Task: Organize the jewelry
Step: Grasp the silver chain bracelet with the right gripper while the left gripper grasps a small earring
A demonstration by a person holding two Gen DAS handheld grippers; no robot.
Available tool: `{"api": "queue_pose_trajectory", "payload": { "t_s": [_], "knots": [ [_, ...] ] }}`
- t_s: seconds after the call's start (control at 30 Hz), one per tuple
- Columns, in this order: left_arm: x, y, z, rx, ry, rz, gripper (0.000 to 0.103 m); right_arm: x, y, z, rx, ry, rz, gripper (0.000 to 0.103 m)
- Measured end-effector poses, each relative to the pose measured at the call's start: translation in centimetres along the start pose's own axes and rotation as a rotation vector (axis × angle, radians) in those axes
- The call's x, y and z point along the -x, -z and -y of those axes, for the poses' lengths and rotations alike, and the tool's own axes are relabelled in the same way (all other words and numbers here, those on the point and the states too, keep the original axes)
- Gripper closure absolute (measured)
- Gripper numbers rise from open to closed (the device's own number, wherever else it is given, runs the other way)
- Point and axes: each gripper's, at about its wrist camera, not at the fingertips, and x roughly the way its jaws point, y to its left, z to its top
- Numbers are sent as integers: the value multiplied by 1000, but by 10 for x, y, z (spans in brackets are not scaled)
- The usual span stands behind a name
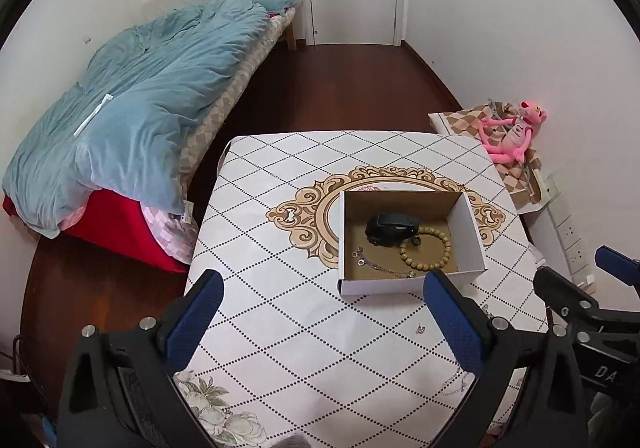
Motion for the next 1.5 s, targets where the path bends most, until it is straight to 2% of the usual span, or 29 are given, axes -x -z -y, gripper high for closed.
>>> {"api": "queue_pose_trajectory", "payload": {
  "t_s": [0.13,0.27,0.43,0.5,0.57,0.63,0.7,0.77,0.8,0.9,0.93,0.97,1.0,1.17,1.37,1.4,1.47,1.5],
  "knots": [
    [-1,11,0,0,-23,-8,1,-1,13,11,-42,-16,-22,2],
    [-22,32,5,-15,-50,-52,1,-21,35,34,-113,-15,-76,2],
    [-57,57,12,-33,-84,-128,1,-74,70,69,-223,-32,-190,3],
    [-75,66,16,-41,-98,-165,1,-93,77,78,-244,-30,-214,7],
    [-89,71,21,-48,-109,-191,1,-115,82,84,-249,0,-246,18],
    [-100,75,25,-52,-106,-215,1,-135,84,87,-238,11,-268,24],
    [-111,78,31,-58,-105,-240,1,-152,85,84,-218,20,-284,25],
    [-118,80,36,-74,-102,-257,1,-164,86,80,-200,25,-303,36],
    [-120,81,39,-82,-101,-261,1,-169,87,77,-187,34,-310,37],
    [-122,84,46,-100,-87,-269,1,-168,85,71,-141,70,-290,55],
    [-123,85,49,-103,-82,-274,1,-166,86,71,-129,84,-279,70],
    [-125,87,52,-107,-74,-280,1,-165,86,71,-123,88,-273,90],
    [-126,90,55,-112,-66,-288,1,-164,87,73,-112,92,-267,93],
    [-132,95,67,-118,-17,-299,1,-154,96,97,-180,76,-252,93],
    [-138,90,86,-85,88,-277,4,-145,104,113,-236,70,-236,93],
    [-139,89,89,-88,96,-269,7,-145,105,113,-239,69,-237,93],
    [-141,88,99,-107,99,-258,28,-147,106,114,-245,68,-241,93],
    [-144,88,100,-115,102,-260,33,-147,106,114,-249,67,-241,93]
  ]
}}
